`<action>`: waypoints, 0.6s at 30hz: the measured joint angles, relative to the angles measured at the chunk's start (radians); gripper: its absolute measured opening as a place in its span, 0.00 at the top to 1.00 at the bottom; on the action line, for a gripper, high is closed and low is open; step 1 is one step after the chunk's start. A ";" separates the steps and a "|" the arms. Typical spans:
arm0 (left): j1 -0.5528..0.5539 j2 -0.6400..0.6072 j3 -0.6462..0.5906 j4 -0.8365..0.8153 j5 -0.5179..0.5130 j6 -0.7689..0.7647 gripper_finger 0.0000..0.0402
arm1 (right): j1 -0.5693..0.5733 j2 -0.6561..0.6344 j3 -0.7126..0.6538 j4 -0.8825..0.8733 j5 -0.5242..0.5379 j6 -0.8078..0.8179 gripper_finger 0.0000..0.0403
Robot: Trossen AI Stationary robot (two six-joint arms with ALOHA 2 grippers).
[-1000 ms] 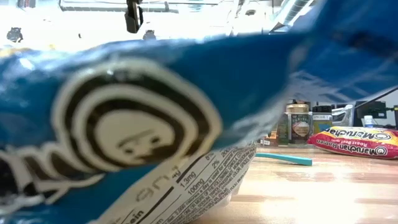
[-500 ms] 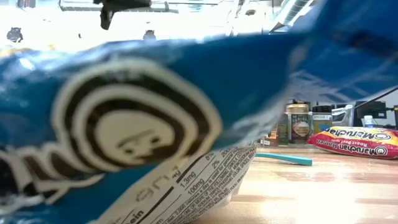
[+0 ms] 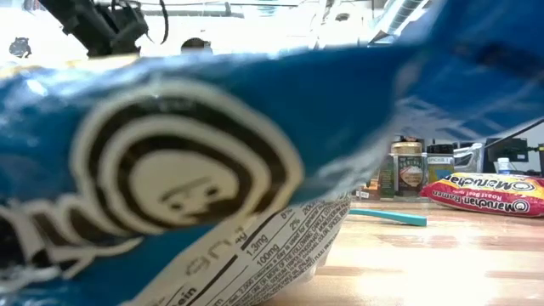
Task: Pick & Place Food Item
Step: Put the right black spoon into the white bin
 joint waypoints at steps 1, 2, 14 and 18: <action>0.015 0.009 0.000 -0.022 0.010 -0.016 0.99 | 0.000 0.000 0.000 0.000 0.000 0.000 0.75; 0.031 0.021 0.000 -0.042 0.024 -0.030 0.99 | 0.000 0.000 0.000 0.000 0.000 0.000 0.75; 0.238 0.213 0.000 -0.083 0.334 -0.037 0.99 | 0.000 0.000 0.000 0.001 -0.015 -0.002 0.75; 0.290 0.256 0.000 -0.093 0.364 -0.037 1.00 | 0.000 0.000 0.000 0.002 -0.027 -0.008 0.75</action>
